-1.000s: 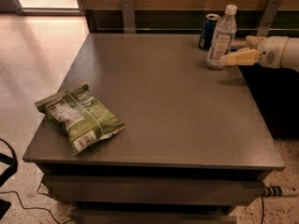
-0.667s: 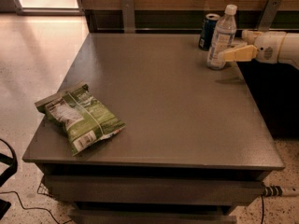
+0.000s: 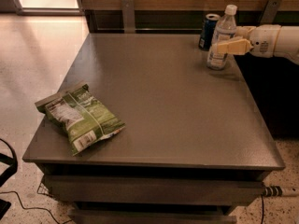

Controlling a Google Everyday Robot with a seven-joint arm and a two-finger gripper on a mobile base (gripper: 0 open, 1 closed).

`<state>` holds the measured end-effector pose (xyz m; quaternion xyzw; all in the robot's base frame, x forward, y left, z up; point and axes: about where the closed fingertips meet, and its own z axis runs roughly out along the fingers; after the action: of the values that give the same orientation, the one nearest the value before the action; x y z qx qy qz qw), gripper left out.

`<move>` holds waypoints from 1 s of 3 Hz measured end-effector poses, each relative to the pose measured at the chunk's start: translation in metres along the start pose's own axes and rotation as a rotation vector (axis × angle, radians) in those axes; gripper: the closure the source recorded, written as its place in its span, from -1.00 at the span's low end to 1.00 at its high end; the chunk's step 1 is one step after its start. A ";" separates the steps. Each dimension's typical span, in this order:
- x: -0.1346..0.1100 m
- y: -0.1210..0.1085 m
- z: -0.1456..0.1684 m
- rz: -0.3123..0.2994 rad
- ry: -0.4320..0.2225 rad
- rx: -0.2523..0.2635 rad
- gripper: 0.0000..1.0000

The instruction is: Move blue plastic bottle near green jalapeno chip bag

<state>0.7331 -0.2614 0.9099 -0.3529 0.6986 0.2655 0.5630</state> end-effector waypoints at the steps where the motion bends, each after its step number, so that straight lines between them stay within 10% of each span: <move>1: 0.000 0.002 0.005 0.001 0.000 -0.007 0.07; 3: 0.001 0.005 0.013 0.003 0.000 -0.019 1.00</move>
Offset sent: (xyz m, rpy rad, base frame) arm 0.0010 0.0031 -0.0009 0.0011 0.0013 0.0046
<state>0.7371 -0.2491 0.9061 -0.3573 0.6964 0.2731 0.5593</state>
